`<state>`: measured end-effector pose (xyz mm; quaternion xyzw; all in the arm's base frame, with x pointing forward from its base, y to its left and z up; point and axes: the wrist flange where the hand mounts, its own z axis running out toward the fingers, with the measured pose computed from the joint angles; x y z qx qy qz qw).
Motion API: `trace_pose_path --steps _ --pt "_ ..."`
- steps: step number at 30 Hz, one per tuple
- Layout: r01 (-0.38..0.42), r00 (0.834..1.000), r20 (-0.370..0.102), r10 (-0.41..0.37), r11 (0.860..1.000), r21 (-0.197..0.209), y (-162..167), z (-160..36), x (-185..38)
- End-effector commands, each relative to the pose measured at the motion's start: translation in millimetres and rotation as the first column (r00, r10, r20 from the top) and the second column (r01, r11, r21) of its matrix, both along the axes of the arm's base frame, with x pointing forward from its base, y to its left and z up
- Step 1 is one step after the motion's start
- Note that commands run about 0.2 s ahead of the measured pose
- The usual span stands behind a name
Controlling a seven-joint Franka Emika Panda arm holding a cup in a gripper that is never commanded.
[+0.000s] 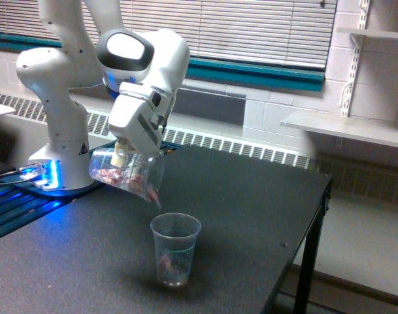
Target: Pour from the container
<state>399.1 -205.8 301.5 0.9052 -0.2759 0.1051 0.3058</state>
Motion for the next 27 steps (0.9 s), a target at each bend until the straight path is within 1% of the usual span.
trace_pose_path --steps 1,9,14,27 --pt "-0.01 1.0 0.0 0.01 1.0 -0.022 2.4 2.7 5.1" --pt "-0.016 1.0 -0.016 0.016 0.999 -0.034 3.5 3.6 4.0" --pt "-0.008 0.999 -0.032 0.006 0.999 -0.043 5.0 5.4 2.6" --pt "-0.007 0.999 -0.043 0.005 0.999 -0.041 9.7 6.9 4.2"
